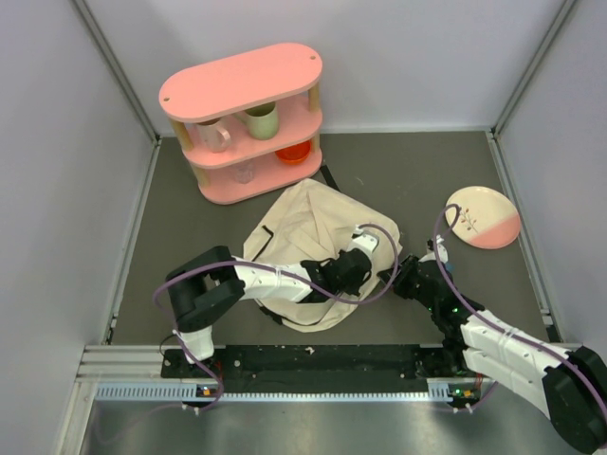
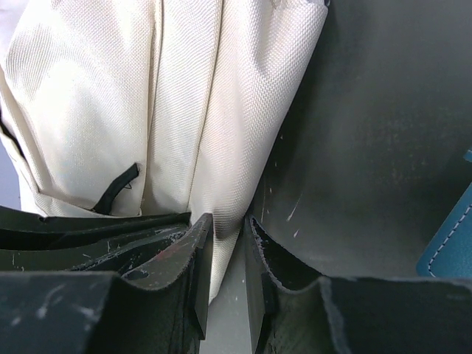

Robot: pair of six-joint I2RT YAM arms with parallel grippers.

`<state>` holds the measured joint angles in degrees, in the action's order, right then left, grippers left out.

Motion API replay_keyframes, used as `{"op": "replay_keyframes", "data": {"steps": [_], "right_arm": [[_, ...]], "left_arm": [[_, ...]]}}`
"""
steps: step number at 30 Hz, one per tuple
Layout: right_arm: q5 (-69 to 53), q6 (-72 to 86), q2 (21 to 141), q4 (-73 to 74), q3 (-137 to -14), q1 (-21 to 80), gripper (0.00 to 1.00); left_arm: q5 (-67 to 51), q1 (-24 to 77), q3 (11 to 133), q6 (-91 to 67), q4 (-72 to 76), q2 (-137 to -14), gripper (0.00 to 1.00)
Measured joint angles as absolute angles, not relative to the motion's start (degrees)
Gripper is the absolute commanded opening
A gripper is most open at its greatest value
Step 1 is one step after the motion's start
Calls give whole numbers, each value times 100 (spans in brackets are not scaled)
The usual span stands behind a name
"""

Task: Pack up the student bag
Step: Zip the student bag at the center of the board.

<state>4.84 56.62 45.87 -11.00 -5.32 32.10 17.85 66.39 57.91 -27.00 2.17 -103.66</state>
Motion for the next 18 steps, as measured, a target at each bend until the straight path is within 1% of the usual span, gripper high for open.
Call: {"op": "replay_keyframes", "data": {"steps": [1,2,4,6,7,8,10,12,14,16,17,18], "right_arm": [[482,5662,4587,-1100,-532,3210,23],[484,5662,4587,-1098,-534,3210,23],[482,5660,4589,-1098,-534,3210,23],[484,5660,4593,-1094,-534,3210,23],[484,5660,4600,-1092,-534,3210,23],[484,5660,4615,-1092,-534,3208,23],[484,5660,4628,-1087,-537,3208,24],[484,5660,4628,-1087,-537,3208,24],[484,5660,4628,-1087,-537,3208,24],[484,5660,4630,-1087,-537,3197,24],[482,5660,4633,-1087,-537,3197,24],[482,5660,4639,-1090,-537,3197,24]], "left_arm": [[1761,6635,5784,-2687,228,-10368,9],[1734,6635,5776,-2685,239,-10368,9],[1684,6622,5774,-2679,250,-10388,4],[1629,6611,5774,-2679,283,-10427,4],[1608,6608,5774,-2679,301,-10442,9],[1594,6608,5774,-2676,305,-10449,26],[1577,6608,5774,-2670,314,-10453,29],[1529,6611,5776,-2685,351,-10455,38],[1503,6615,5776,-2685,375,-10455,36],[1503,6628,5776,-2685,392,-10466,32],[1507,6628,5778,-2685,392,-10477,29],[1535,6628,5789,-2676,384,-10490,22]]}}
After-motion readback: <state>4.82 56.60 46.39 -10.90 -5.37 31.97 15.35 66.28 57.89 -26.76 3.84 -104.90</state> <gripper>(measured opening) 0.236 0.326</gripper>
